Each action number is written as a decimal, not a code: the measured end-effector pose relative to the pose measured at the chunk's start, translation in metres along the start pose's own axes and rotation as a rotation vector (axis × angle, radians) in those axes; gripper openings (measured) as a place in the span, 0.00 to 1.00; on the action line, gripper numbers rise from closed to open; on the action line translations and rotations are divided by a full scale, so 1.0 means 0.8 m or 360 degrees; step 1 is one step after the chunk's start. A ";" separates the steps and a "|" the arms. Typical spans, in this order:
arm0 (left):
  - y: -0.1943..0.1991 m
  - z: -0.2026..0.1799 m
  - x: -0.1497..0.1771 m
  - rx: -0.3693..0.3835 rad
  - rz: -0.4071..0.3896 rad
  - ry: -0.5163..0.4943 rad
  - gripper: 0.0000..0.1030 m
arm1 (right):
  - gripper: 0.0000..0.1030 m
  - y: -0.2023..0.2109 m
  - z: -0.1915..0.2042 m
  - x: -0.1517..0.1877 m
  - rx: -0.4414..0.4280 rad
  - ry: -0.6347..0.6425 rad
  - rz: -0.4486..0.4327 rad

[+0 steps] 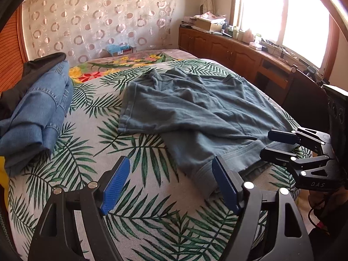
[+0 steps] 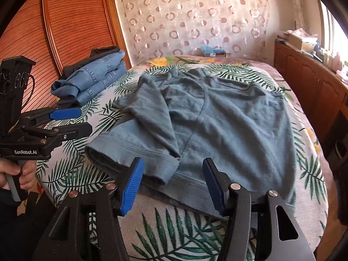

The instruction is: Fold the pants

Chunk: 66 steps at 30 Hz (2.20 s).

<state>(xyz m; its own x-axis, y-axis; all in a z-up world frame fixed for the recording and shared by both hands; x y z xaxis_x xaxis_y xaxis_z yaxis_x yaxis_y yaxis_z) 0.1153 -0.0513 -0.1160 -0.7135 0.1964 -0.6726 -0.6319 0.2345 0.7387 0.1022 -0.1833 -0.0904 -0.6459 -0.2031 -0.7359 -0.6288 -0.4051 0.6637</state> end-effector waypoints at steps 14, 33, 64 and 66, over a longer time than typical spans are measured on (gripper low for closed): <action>-0.002 -0.004 0.008 0.0007 0.0020 -0.0016 0.76 | 0.08 0.004 -0.002 -0.012 -0.0085 -0.0034 -0.0003; -0.004 -0.032 -0.005 0.0045 0.0007 -0.0093 0.76 | 0.08 0.082 -0.046 0.013 0.0085 -0.0092 -0.0126; -0.031 -0.084 -0.028 0.0100 0.0033 -0.0208 0.76 | 0.18 0.111 -0.061 0.037 0.0224 -0.0235 -0.0011; -0.030 -0.077 -0.029 0.0092 0.0028 -0.0189 0.76 | 0.26 0.113 -0.063 0.036 0.0278 -0.0228 -0.0011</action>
<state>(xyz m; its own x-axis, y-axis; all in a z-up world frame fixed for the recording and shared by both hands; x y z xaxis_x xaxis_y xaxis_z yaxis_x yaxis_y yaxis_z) 0.1283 -0.1202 -0.1152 -0.6812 0.3114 -0.6626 -0.5988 0.2837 0.7490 0.0486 -0.2706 -0.0580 -0.6883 -0.0669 -0.7223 -0.6909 -0.2430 0.6809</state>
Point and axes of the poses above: each gripper's, at about its wrist camera, not at the fingertips, and y roughly against the way its jaws point, z to its left, x to its underside, the point moved 5 cm from there along -y, roughly the way its jaws point, and after that the axes turned 2 degrees about z, right-handed, at the moved point
